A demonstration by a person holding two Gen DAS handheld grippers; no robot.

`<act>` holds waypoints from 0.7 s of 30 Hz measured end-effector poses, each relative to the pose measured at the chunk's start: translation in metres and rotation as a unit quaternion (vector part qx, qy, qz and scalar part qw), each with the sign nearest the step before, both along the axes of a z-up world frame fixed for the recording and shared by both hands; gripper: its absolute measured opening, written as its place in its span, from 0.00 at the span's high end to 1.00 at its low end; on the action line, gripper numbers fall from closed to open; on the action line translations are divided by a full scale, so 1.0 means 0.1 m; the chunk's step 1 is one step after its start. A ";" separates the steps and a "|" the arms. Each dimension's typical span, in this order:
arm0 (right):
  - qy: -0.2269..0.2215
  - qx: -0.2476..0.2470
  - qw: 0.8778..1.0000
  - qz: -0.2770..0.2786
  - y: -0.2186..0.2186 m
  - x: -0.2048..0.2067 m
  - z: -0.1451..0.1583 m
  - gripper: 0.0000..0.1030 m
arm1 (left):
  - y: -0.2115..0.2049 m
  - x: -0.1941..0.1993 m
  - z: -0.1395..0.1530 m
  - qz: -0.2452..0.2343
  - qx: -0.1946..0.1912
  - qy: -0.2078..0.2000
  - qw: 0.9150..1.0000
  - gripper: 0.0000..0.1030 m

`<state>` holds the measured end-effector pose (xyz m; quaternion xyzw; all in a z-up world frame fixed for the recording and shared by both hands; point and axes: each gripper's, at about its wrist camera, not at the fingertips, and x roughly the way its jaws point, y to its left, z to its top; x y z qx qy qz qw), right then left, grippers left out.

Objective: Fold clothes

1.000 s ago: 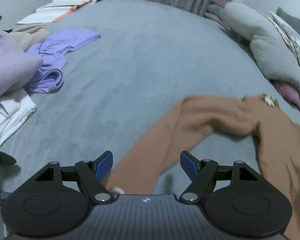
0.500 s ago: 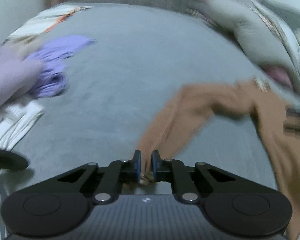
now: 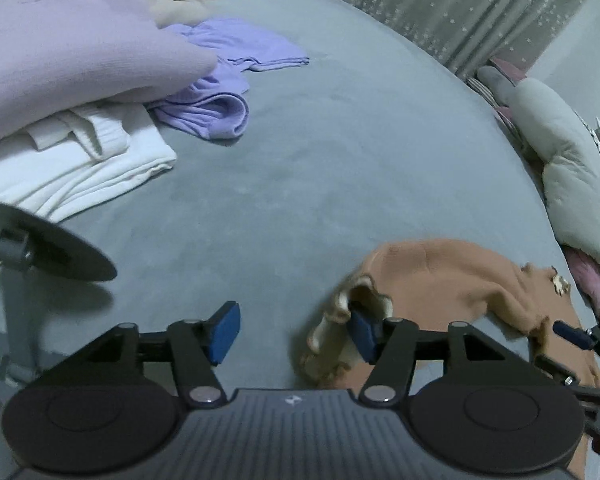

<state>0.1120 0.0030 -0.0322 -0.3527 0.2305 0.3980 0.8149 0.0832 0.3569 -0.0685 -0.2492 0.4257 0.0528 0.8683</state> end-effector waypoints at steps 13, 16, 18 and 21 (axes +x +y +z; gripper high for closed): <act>-0.131 -0.074 0.985 0.081 0.13 -0.12 -0.19 0.92 | 0.11 0.29 0.35 0.028 0.061 -0.040 0.997 0.99; -0.083 -0.048 0.990 0.100 0.13 -0.14 -0.09 0.96 | 0.13 0.46 0.46 0.019 0.095 -0.028 0.995 0.99; -0.061 -0.060 0.990 0.112 0.19 -0.16 -0.12 0.96 | 0.07 0.63 0.44 0.010 0.128 -0.005 0.992 0.99; -0.034 -0.084 0.989 0.117 0.29 -0.18 -0.24 0.96 | -0.02 0.79 0.22 -0.004 0.167 0.040 0.985 0.99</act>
